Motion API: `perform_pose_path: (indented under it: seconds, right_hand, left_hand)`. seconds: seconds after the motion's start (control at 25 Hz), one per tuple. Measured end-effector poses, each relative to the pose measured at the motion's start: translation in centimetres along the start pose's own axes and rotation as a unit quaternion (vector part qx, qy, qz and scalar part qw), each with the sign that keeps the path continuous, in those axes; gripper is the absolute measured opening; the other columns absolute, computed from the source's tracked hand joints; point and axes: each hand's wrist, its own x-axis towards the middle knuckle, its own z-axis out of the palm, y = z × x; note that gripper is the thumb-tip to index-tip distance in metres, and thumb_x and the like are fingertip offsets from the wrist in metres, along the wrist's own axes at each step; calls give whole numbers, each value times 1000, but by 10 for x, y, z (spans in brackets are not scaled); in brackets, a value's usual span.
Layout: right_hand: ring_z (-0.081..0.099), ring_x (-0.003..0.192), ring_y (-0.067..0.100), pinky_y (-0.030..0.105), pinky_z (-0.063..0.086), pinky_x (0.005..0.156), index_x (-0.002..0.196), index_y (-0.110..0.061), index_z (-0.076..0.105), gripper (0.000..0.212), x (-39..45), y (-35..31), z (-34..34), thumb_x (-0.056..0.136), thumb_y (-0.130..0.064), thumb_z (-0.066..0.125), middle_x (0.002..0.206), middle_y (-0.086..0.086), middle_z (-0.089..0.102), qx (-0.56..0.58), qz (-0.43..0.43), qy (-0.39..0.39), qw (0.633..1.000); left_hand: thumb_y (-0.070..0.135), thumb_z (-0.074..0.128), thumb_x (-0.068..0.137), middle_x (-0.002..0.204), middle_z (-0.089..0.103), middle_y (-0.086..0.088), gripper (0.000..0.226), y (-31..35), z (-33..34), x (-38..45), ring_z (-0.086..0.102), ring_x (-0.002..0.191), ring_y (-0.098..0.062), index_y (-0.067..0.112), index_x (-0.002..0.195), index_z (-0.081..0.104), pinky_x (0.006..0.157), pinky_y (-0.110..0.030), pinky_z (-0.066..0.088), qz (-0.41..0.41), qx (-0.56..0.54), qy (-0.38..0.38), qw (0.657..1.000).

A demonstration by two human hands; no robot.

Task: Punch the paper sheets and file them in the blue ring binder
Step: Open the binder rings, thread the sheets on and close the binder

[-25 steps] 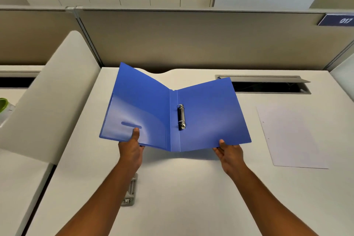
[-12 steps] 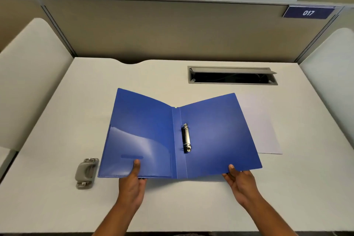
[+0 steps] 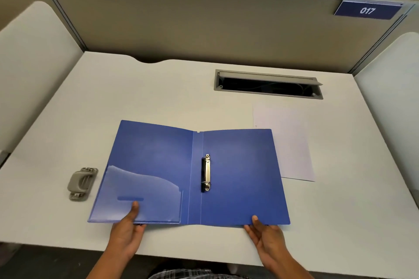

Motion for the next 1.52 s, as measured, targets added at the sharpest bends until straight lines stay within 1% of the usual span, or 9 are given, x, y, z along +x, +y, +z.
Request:
perform_pose_path:
  seconds: [0.32,0.48,0.68,0.76,0.88,1.0,1.12,1.32,1.52]
  right_hand:
    - [77,82,34,41,63,77,112,-2,69,37,-17,1,-7,87,-27,78,91,21,79,-170,57,79,981]
    - [65,54,28,26,48,47,83,5,68,73,-33,-10,1,87,-67,58,69,21,73,-322,90,91,938]
    - [55,44,22,22,35,44,72,-3,66,56,-36,-24,29,97,-53,57,56,12,64,-455,69,35,887]
    - [59,47,20,27,43,46,74,-2,67,48,-29,-23,48,97,-44,61,58,11,68,-472,0,3,882]
    - [70,61,16,40,63,66,81,-8,70,32,-8,-9,76,95,-37,66,68,3,75,-503,-157,-22,849]
    - [69,77,8,35,60,76,87,-28,71,7,11,1,100,92,-32,70,81,-12,74,-548,-258,-51,794]
    - [64,71,6,28,54,68,95,-32,70,7,19,5,118,92,-26,68,80,-13,71,-563,-300,-82,766]
    - [67,77,8,35,58,72,105,-32,69,10,29,12,125,97,-33,62,85,-11,73,-587,-292,-103,748]
    - [66,84,10,35,56,77,102,-29,68,21,34,17,122,101,-45,54,92,-11,73,-615,-278,-102,731]
  left_hand:
    - [29,74,84,118,67,-12,48,29,-18,9,64,108,-35,18,127,55,97,-52,50,-39,195,-4,980]
    - [88,40,67,81,71,-34,108,52,-23,-2,71,72,-44,-14,87,68,64,-45,61,-163,462,-27,871]
    - [96,10,58,80,71,-28,133,80,-14,-17,67,63,-34,-17,92,70,50,-26,48,-242,611,-181,732]
    - [94,6,61,84,71,-27,132,83,-12,-20,69,65,-33,-15,97,71,50,-27,48,-257,595,-231,725]
    - [86,12,70,81,68,-26,119,72,-3,-24,68,63,-33,-13,101,70,49,-27,51,-263,520,-254,772]
    - [67,27,91,76,69,-25,82,46,26,-29,69,63,-35,-5,92,68,53,-30,54,-142,477,-216,840]
    - [39,45,101,76,72,-19,44,18,68,-27,70,65,-32,0,98,63,62,-36,57,41,484,-228,844]
    - [15,51,100,80,69,-7,16,-19,118,-5,62,63,-16,17,109,64,58,-29,53,167,551,-292,764]
    - [27,58,96,75,68,2,12,-35,117,20,62,65,-13,25,104,67,75,-40,57,195,625,-312,688]
